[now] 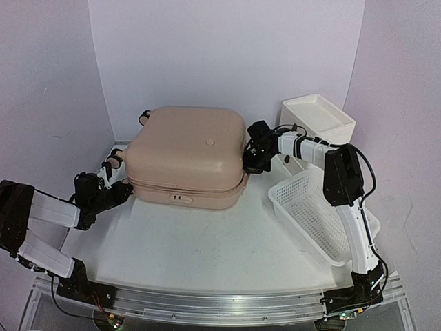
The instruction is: Open, take out, and arrange the luggage
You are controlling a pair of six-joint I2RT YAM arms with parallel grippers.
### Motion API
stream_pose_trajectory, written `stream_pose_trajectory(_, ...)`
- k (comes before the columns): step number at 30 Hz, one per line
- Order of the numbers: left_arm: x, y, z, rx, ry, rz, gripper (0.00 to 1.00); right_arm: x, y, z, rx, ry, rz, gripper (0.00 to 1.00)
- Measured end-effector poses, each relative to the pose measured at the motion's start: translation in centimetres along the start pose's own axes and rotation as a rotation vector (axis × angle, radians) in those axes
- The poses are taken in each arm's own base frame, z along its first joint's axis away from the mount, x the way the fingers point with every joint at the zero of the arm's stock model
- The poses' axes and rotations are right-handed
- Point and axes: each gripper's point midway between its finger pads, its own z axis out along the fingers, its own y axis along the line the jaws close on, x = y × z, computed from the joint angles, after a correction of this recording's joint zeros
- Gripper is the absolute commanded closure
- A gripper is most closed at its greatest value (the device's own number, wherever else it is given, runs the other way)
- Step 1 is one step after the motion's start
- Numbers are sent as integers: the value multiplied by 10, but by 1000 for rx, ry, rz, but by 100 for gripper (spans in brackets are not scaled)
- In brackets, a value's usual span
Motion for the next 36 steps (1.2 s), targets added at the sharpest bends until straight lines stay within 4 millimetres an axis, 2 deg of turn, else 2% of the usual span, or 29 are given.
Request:
stream_pose_trajectory(5,-3,3,-4,1,17,7,100,0,0,-1,-42,24,-65,100)
stream_pose_trajectory(11,-18,16,-3,-65,43,-6,100,1,2,0,-81,43,-191,100)
stream_pose_trajectory(16,-35,32,13,-99,49,-36,100,1,3,1,-97,59,-288,100)
stream_pose_trajectory(21,-47,38,26,-94,65,-80,100,-4,4,2,-118,50,-338,100)
stream_pose_trajectory(29,-65,49,52,18,108,-199,99,-7,7,4,-171,45,-376,100)
stream_pose_trajectory(31,-70,50,57,40,104,-203,92,-9,8,4,-176,39,-379,100)
stream_pose_trajectory(33,-72,53,57,33,97,-224,75,-9,8,5,-180,37,-381,100)
stream_pose_trajectory(35,-83,66,54,-16,50,-243,61,-9,8,5,-181,36,-382,98)
stream_pose_trajectory(36,-91,78,49,-52,16,-261,54,-11,7,5,-179,33,-383,94)
